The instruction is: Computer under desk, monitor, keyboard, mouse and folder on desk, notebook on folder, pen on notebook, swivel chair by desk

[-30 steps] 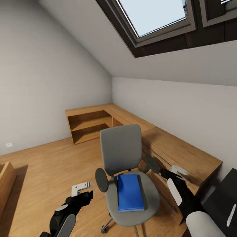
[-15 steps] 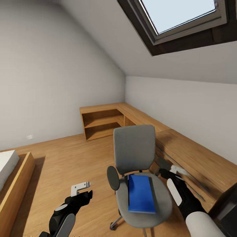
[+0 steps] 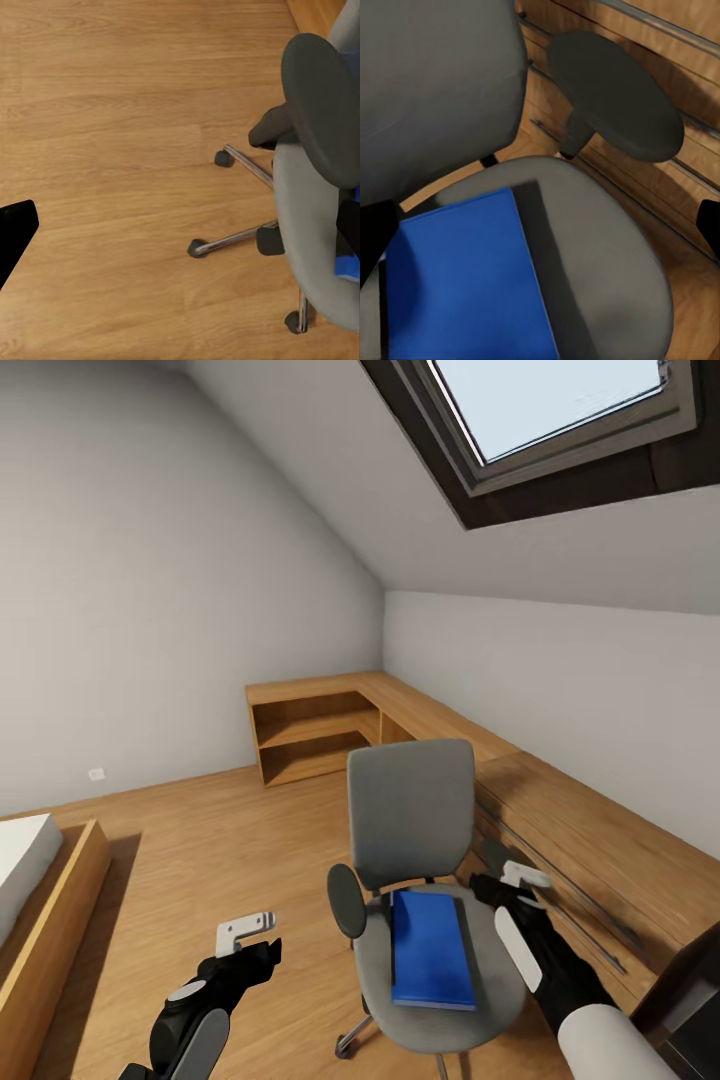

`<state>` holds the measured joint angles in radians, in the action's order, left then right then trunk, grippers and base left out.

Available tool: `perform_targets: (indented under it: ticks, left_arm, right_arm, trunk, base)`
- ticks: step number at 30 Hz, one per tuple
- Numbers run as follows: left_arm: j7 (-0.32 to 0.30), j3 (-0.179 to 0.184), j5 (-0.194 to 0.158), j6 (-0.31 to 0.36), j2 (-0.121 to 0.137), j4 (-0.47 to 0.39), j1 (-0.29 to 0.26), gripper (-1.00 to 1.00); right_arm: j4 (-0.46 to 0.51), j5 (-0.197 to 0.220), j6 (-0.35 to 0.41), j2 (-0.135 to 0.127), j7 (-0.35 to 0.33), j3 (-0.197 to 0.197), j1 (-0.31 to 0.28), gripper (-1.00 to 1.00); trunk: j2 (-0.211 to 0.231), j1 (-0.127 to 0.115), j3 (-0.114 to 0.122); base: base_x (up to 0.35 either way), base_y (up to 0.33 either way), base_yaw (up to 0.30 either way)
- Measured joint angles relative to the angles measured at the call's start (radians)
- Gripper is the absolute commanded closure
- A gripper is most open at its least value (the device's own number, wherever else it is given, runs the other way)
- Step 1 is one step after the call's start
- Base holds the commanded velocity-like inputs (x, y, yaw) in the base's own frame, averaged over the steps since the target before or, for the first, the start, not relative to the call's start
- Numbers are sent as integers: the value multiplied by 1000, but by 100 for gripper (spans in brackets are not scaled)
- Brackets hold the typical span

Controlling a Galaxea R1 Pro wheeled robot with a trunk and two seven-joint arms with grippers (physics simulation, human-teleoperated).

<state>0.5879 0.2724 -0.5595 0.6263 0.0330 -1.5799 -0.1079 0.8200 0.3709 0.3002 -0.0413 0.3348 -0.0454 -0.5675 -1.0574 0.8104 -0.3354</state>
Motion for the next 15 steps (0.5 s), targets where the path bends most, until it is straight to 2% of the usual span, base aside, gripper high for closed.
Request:
perform_targets:
  ticks: [8, 15]
  left_arm:
    - [0, 0, 0, 0, 0, 0, 0, -100]
    - [1, 2, 1, 0, -1, -1, 0, -100]
  right_arm:
    - [2, 2, 0, 0, 2, -4, 2, -100]
    - [2, 1, -1, 1, 4, -5, 2, -100]
  trunk:
    - [0, 0, 0]
    - [0, 0, 0]
  base:
    - [0, 0, 12]
    - [0, 0, 213]
